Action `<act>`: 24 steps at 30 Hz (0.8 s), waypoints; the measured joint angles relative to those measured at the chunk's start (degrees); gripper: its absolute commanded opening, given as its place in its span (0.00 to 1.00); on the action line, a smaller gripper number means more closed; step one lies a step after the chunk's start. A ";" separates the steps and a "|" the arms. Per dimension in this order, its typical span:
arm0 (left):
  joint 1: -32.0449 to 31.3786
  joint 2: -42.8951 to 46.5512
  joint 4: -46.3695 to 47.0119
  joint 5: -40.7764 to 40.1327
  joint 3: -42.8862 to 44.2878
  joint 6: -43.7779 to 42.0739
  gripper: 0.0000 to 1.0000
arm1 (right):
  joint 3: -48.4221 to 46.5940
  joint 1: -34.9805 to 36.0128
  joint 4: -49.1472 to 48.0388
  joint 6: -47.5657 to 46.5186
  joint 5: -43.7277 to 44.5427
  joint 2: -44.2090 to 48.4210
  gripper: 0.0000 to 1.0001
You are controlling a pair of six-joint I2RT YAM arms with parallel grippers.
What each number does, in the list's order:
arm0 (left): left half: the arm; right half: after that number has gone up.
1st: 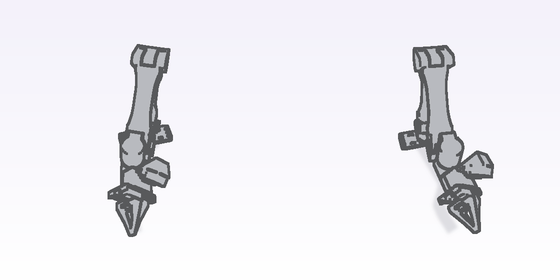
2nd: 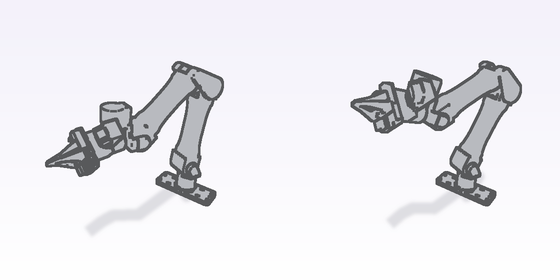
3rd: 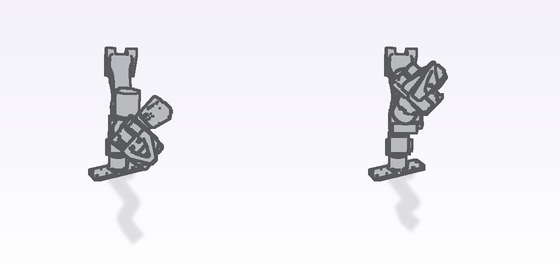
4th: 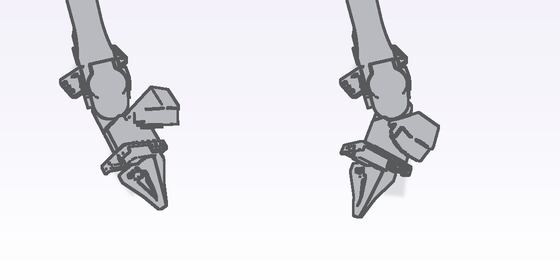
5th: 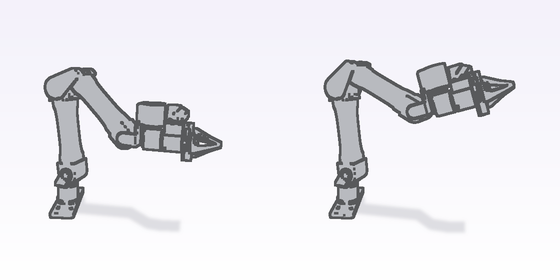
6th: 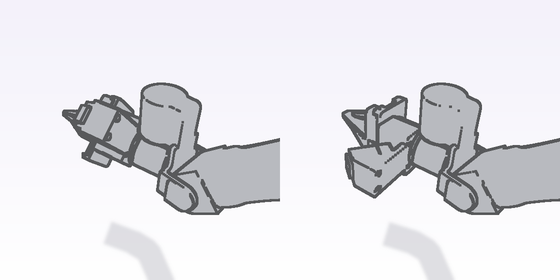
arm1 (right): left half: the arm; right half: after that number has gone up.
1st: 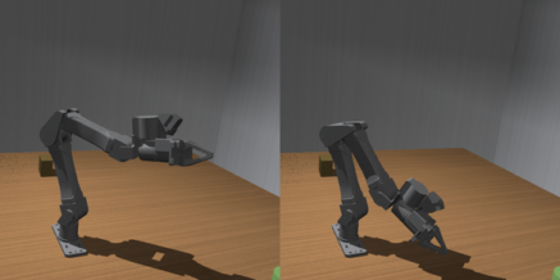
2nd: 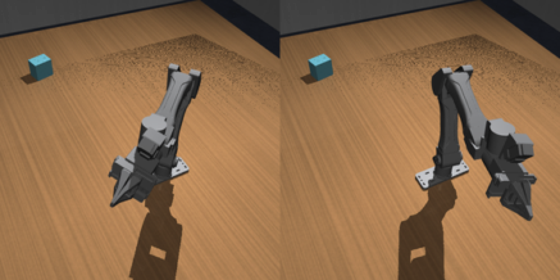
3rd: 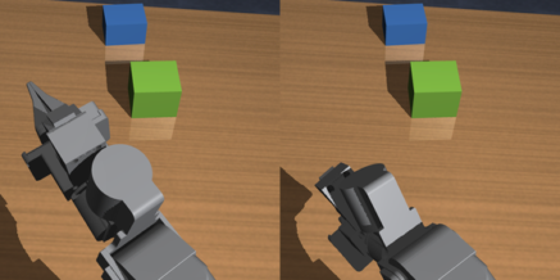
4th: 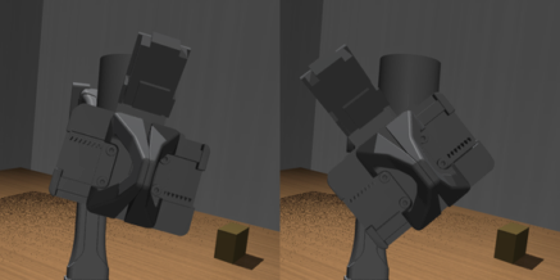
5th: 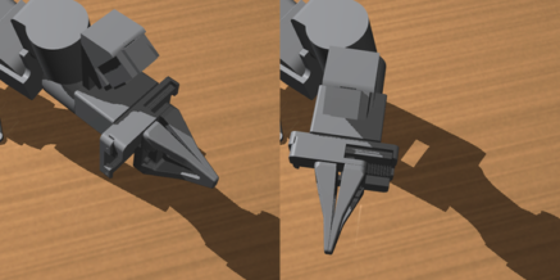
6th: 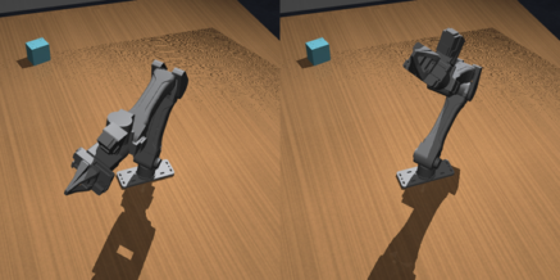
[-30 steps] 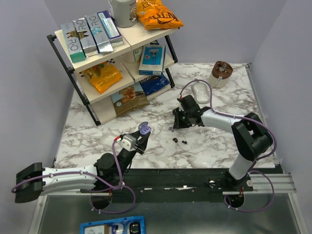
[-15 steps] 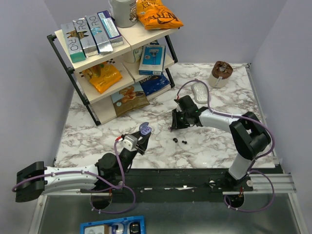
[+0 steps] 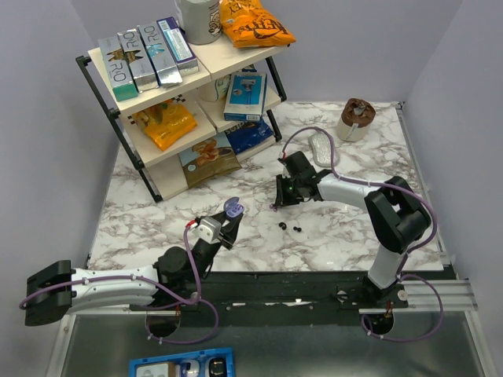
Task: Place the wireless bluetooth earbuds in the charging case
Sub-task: Pick up the earbud from the center of the board.
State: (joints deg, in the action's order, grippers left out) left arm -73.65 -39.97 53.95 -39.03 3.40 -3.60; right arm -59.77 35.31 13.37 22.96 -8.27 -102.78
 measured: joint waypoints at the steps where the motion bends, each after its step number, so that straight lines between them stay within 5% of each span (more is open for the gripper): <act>1: 0.00 0.00 0.00 0.00 0.00 0.00 0.00 | 0.00 0.00 0.00 -0.15 0.00 -0.07 0.22; 11: -0.11 0.55 -0.02 -0.02 -0.07 0.02 0.00 | 0.02 0.85 -0.11 -1.92 0.04 -0.22 0.01; 24: -0.24 2.27 -0.20 -0.04 -0.07 0.00 0.00 | 3.45 1.62 -1.09 -0.92 1.07 2.69 0.01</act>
State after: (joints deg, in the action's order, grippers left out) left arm -73.89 -37.69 53.76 -39.07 3.33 -3.60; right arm -56.31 36.93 12.27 22.04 -7.20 -100.09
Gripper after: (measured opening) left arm 0.411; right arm 0.012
